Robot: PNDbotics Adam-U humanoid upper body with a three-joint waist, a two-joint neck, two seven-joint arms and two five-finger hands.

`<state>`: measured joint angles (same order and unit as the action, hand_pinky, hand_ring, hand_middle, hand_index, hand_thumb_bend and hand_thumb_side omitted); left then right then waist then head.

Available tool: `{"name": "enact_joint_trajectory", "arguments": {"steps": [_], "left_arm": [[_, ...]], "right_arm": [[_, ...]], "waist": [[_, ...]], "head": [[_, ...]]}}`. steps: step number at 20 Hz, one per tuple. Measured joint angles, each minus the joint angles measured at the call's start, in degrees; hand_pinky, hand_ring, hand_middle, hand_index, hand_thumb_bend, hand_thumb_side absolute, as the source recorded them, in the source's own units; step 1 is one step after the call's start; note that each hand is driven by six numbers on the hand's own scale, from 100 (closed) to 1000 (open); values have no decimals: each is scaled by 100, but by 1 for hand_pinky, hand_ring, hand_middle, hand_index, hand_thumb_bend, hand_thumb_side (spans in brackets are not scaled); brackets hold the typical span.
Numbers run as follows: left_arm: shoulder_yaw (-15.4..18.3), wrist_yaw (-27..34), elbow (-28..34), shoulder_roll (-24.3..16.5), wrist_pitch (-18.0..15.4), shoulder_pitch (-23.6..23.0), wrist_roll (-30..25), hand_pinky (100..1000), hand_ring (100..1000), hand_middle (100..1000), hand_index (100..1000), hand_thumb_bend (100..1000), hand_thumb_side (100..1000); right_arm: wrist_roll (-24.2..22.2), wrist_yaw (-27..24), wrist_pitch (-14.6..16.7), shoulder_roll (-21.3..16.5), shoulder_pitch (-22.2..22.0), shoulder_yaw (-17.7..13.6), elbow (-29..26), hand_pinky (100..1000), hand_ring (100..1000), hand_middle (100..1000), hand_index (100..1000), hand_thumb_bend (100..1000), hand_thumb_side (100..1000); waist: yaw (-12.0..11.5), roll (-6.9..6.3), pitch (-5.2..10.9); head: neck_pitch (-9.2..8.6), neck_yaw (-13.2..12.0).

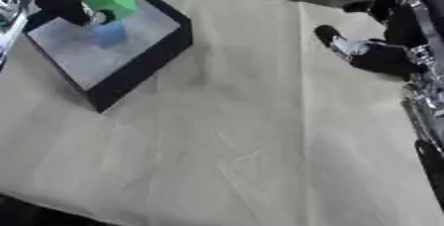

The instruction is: Pick up the objects with one hand, pass them to the other hand, and then place them into the box on the other side of the table.

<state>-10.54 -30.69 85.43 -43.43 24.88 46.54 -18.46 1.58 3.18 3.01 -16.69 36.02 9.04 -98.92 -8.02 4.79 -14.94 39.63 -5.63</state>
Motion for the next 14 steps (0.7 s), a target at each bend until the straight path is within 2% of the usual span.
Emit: {"name": "enact_joint_trajectory", "arguments": {"steps": [7,11,13,14], "left_arm": [[135,-209,-391,-92,74,-210,140,683,547,467,391,349,100],[153,-289,-559,-92,54,-259,130,688,562,484,428,397,100],[156,-341,-642,-92,30,-271,106,701,582,518,512,468,100],[158,-366,-679,-92,18,-271,94,727,623,570,610,547,100]], "right_arm": [[161,-103,-44,-143,43,-129,-1,729,751,601,747,542,100],[209,-143,-47,-179,79,-164,-21,728,751,601,747,550,100],[227,-149,-45,-179,79,-177,-36,729,751,601,747,555,100],[240,-151,-46,-181,79,-191,-44,729,751,601,748,557,100]], "waist": [[41,49,-49],[66,50,-61],[93,54,-66],[97,55,-67]], "head": [[-68,-235],[-101,-275],[-103,-285],[-106,-287]]}}
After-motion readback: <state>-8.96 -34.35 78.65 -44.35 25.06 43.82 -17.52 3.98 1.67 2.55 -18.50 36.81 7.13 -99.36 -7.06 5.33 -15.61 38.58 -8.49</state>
